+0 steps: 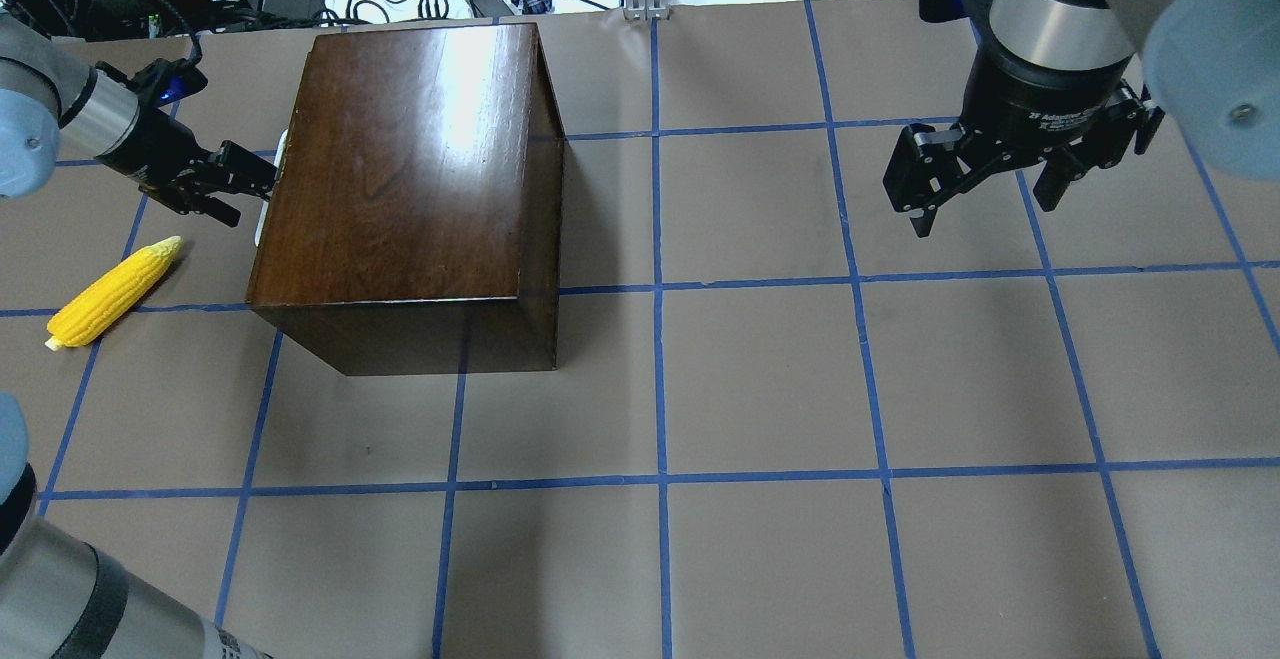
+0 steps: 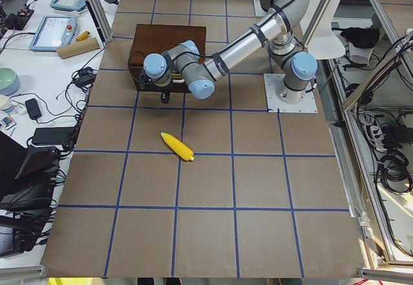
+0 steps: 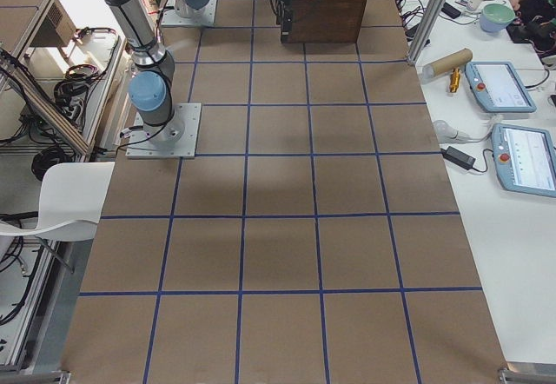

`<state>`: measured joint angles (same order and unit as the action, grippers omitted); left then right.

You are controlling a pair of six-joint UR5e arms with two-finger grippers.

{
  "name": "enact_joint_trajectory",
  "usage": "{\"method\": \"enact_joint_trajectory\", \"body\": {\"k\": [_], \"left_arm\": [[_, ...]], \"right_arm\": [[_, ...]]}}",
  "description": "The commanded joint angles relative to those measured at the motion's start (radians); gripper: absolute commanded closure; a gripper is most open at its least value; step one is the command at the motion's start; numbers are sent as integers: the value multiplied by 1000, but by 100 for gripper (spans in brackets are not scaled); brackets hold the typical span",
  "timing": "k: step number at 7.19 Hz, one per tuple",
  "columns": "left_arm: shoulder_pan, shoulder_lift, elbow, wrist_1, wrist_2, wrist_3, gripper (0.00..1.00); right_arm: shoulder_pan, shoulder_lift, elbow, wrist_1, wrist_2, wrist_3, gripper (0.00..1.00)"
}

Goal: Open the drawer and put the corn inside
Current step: 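Pull the drawer outward with the left gripper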

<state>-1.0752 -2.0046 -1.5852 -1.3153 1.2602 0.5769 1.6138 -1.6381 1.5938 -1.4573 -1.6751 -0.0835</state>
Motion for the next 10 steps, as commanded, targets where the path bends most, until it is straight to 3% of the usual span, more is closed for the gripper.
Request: {"method": "enact_joint_trajectory", "body": {"k": [1, 3, 10], "left_arm": [[24, -2, -1, -1, 18, 4, 0], [37, 0, -1, 2, 59, 1, 0], [81, 1, 11, -4, 62, 8, 0]], "right_arm": [[0, 0, 0, 0, 0, 1, 0], [0, 1, 0, 0, -2, 1, 0], [0, 1, 0, 0, -2, 1, 0]]}}
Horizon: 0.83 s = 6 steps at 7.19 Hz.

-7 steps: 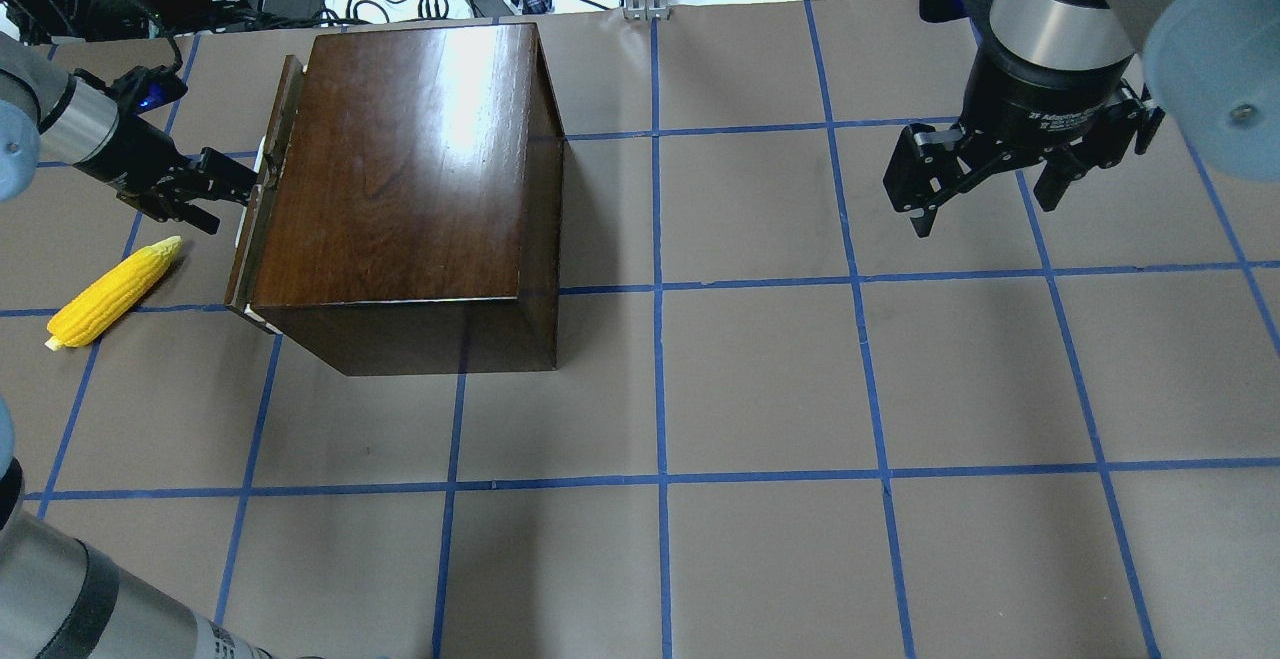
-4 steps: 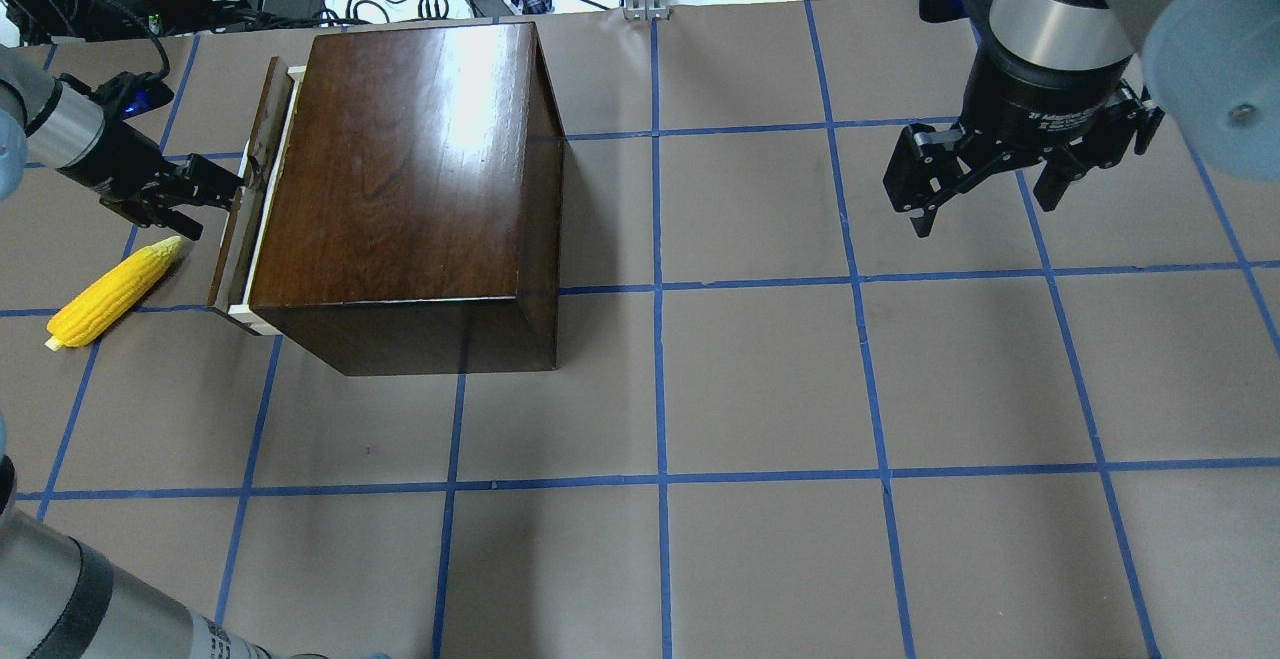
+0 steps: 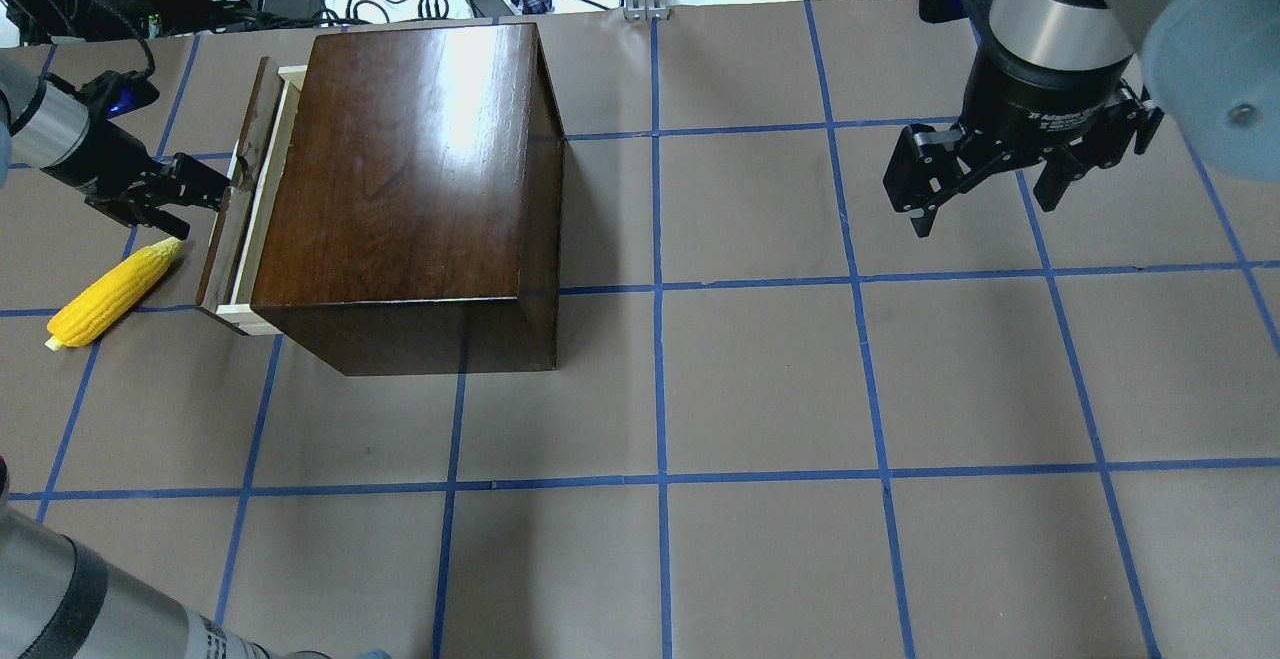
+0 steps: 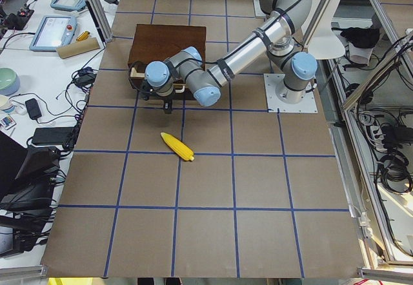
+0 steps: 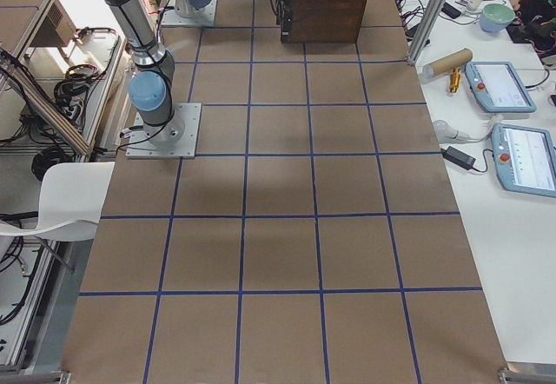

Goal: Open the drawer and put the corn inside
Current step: 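Pull the drawer outward with the left gripper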

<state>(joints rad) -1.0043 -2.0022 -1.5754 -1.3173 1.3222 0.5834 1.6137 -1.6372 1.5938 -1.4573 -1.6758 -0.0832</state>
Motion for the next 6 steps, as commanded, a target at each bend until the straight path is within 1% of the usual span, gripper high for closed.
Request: {"method": "enact_joint_trajectory", "body": {"k": [1, 6], "left_arm": [[12, -1, 1, 0, 0, 1, 0], [38, -1, 1, 6, 2, 3, 0]], "right_arm": [[0, 0, 0, 0, 1, 0, 0], [0, 0, 0, 0, 1, 0, 0]]}}
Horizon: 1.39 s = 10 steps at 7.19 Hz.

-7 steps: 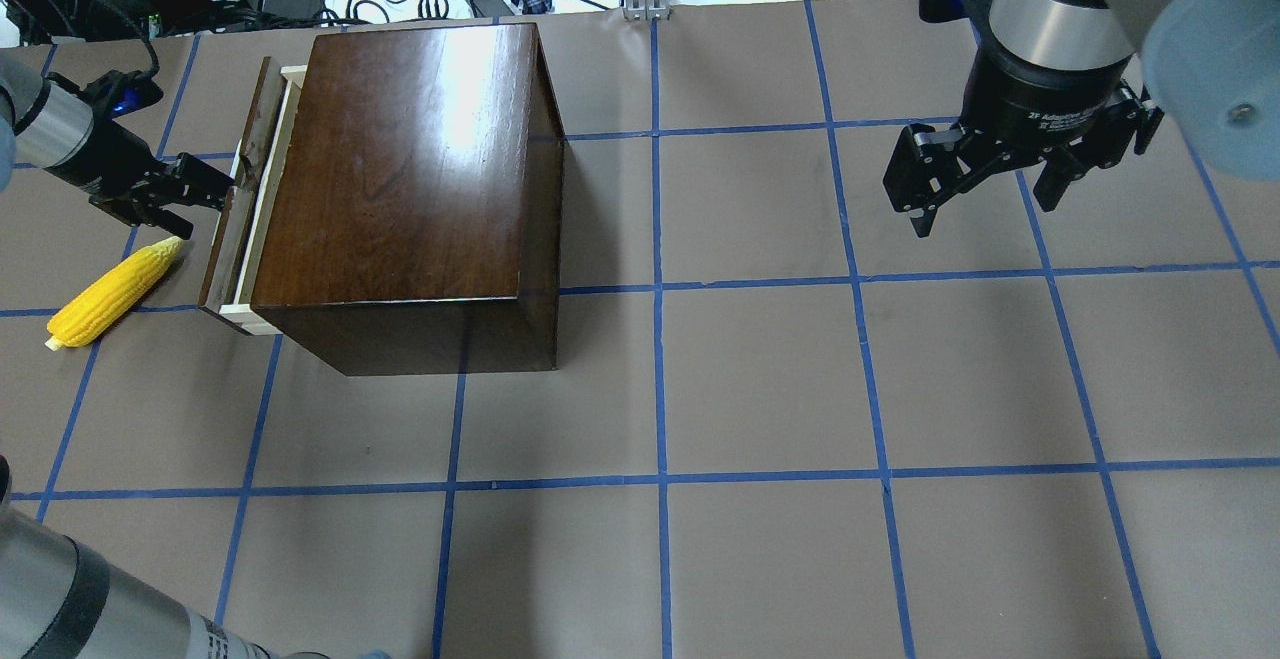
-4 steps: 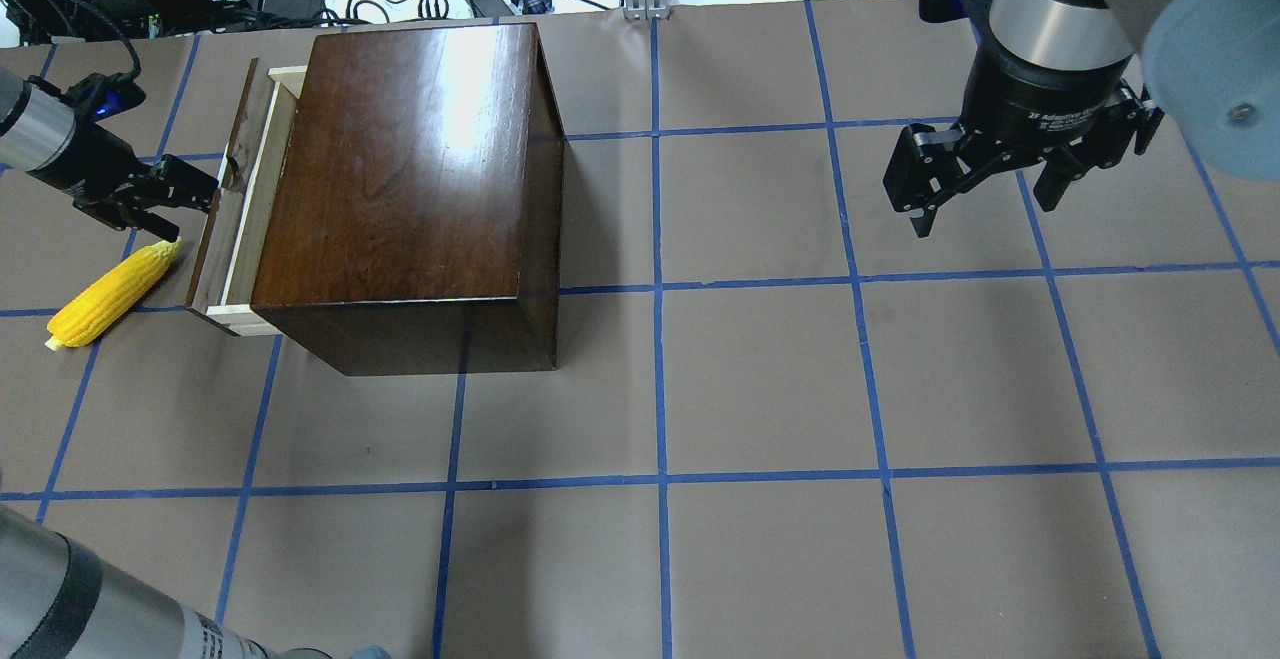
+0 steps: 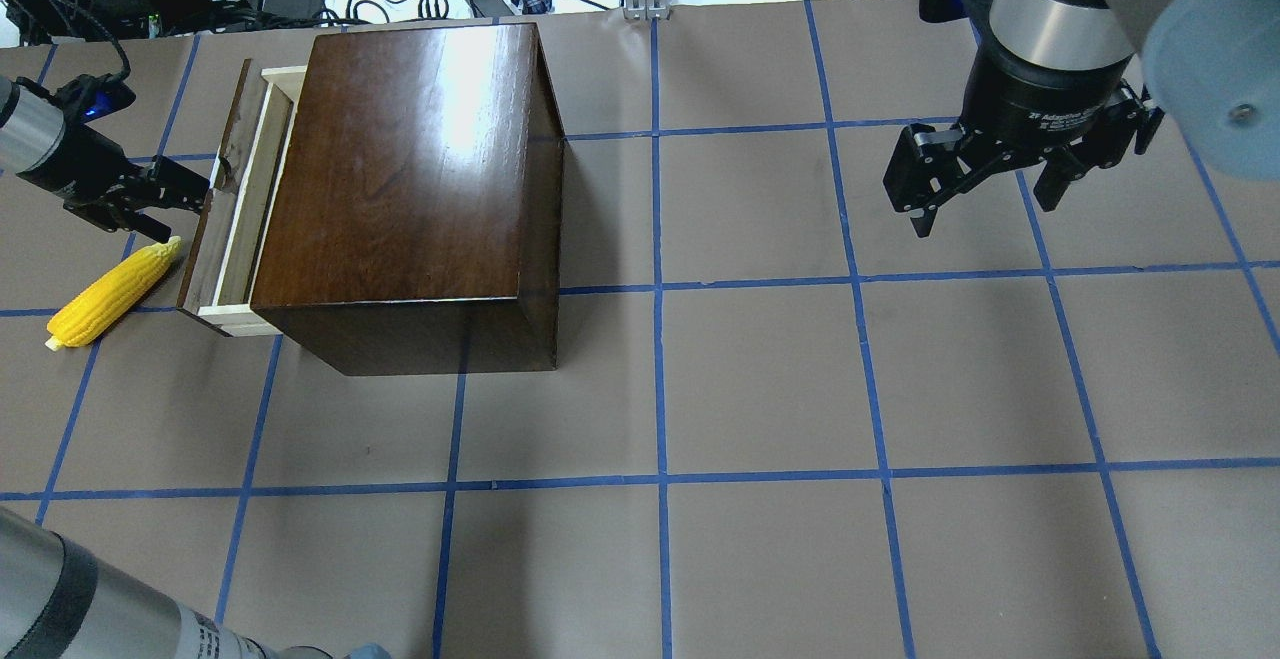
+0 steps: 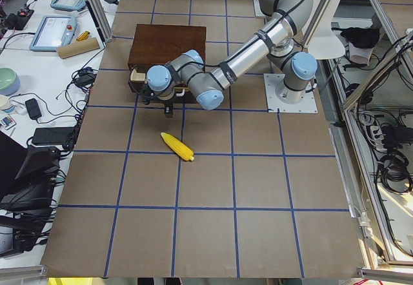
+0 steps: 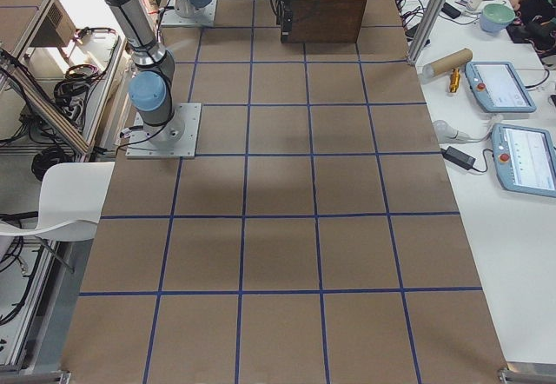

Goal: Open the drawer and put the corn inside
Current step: 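Pull the drawer outward with the left gripper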

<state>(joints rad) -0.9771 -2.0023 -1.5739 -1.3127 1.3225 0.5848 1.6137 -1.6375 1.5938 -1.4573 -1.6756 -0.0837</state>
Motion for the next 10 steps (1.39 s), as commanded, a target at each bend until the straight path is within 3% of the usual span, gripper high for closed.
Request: {"method": "enact_joint_trajectory", "body": {"k": [1, 10], "left_arm": [[11, 0, 0, 3, 1, 1, 0], [77, 0, 0, 3, 8, 3, 0]], "right_arm": [[0, 1, 0, 0, -1, -1, 0], [0, -1, 0, 0, 1, 1, 0]]}}
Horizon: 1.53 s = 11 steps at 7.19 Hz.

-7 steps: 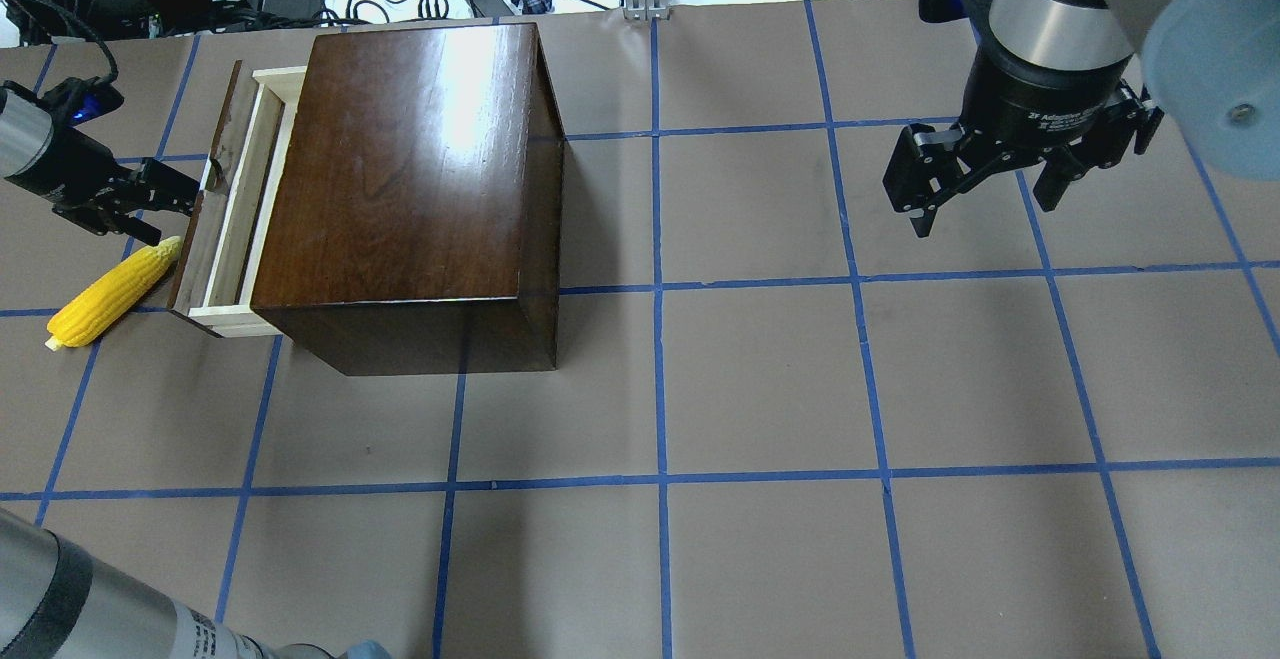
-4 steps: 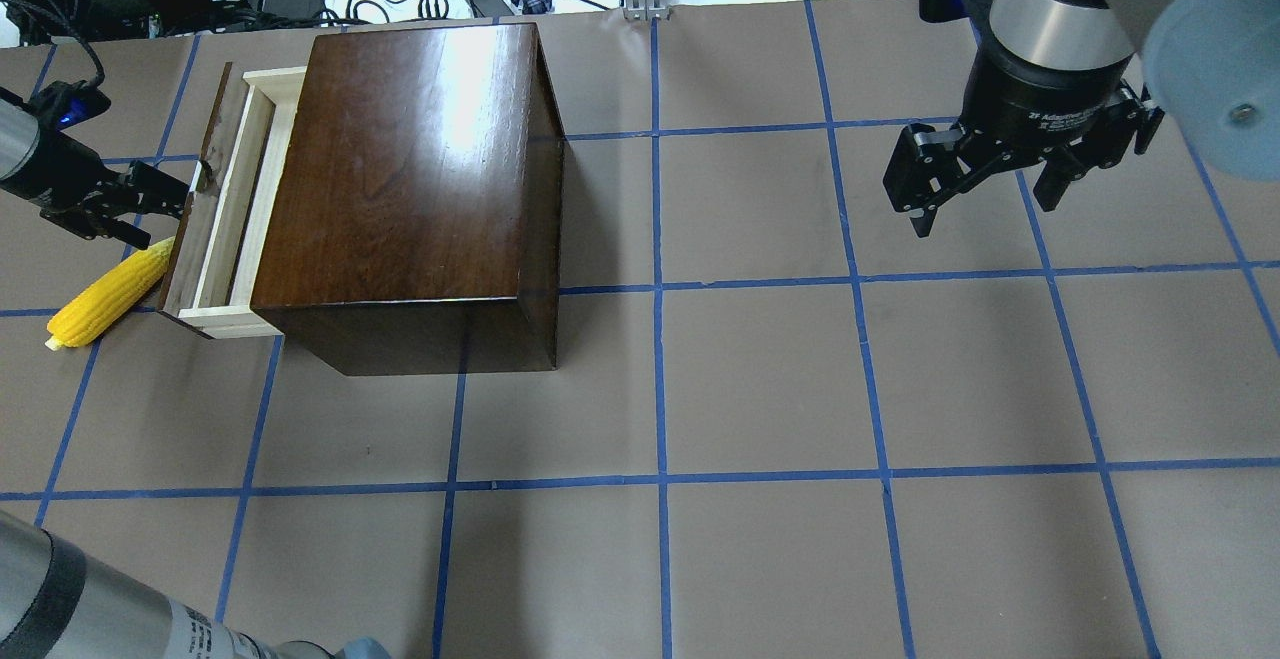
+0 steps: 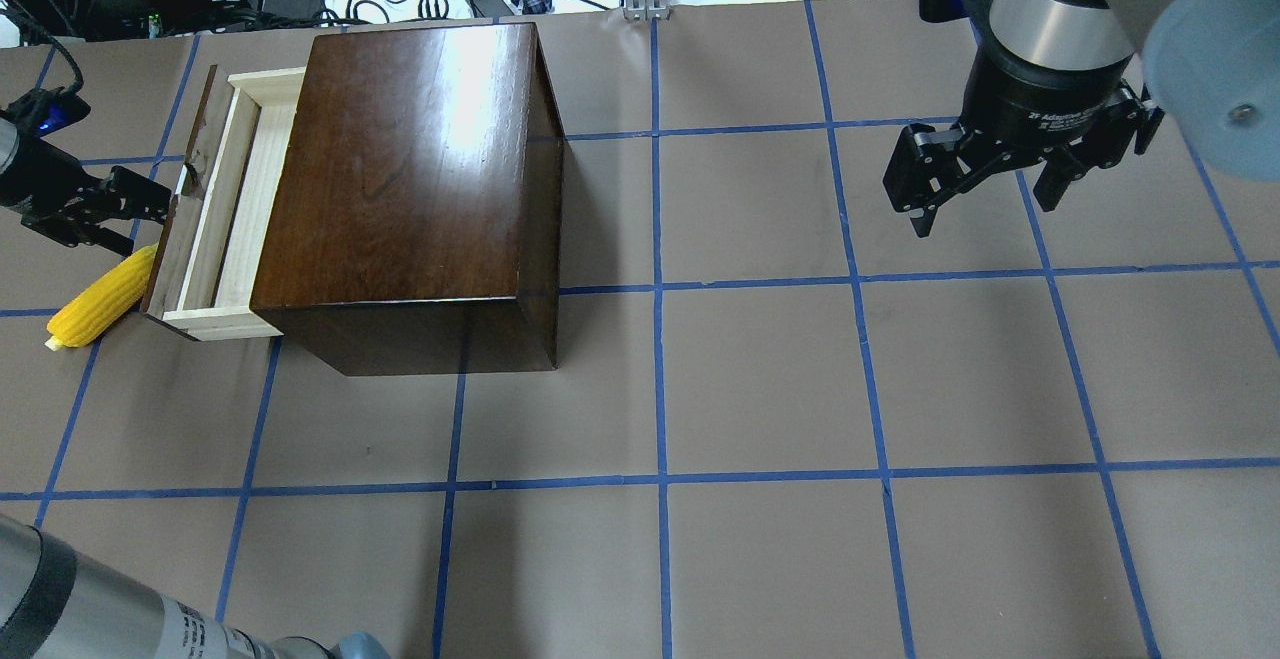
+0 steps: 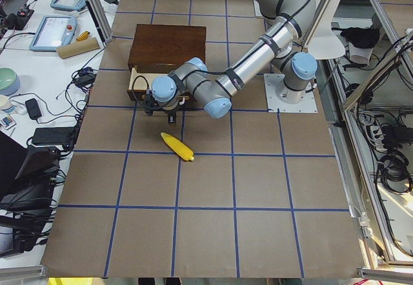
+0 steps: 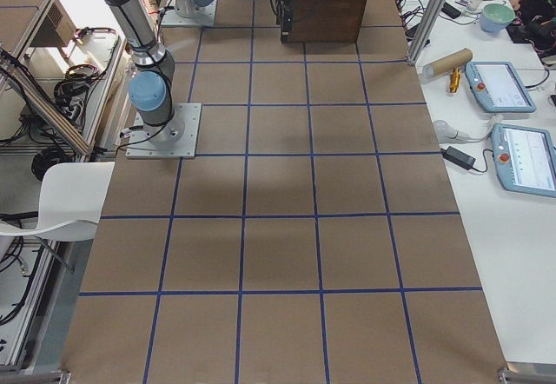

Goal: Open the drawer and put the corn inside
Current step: 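Release the handle and move the left gripper over the yellow corn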

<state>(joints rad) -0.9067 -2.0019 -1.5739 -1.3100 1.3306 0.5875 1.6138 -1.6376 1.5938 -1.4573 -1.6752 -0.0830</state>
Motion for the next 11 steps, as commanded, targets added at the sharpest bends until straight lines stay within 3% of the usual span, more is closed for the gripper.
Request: {"method": "enact_joint_trajectory", "body": {"k": [1, 5, 6, 8, 10, 11], "left_arm": [[11, 0, 0, 0, -1, 0, 0], [9, 34, 6, -5, 1, -5, 0], [11, 38, 50, -30, 22, -5, 0], [11, 19, 138, -87, 134, 1, 0], [12, -1, 149, -71, 281, 81, 0], [12, -18, 132, -5, 285, 112, 0]], "right_arm": [[0, 1, 0, 0, 0, 0, 0], [0, -1, 0, 0, 0, 0, 0], [0, -1, 0, 0, -1, 0, 0], [0, 1, 0, 0, 0, 0, 0], [0, 1, 0, 0, 0, 0, 0], [0, 1, 0, 0, 0, -1, 0]]}}
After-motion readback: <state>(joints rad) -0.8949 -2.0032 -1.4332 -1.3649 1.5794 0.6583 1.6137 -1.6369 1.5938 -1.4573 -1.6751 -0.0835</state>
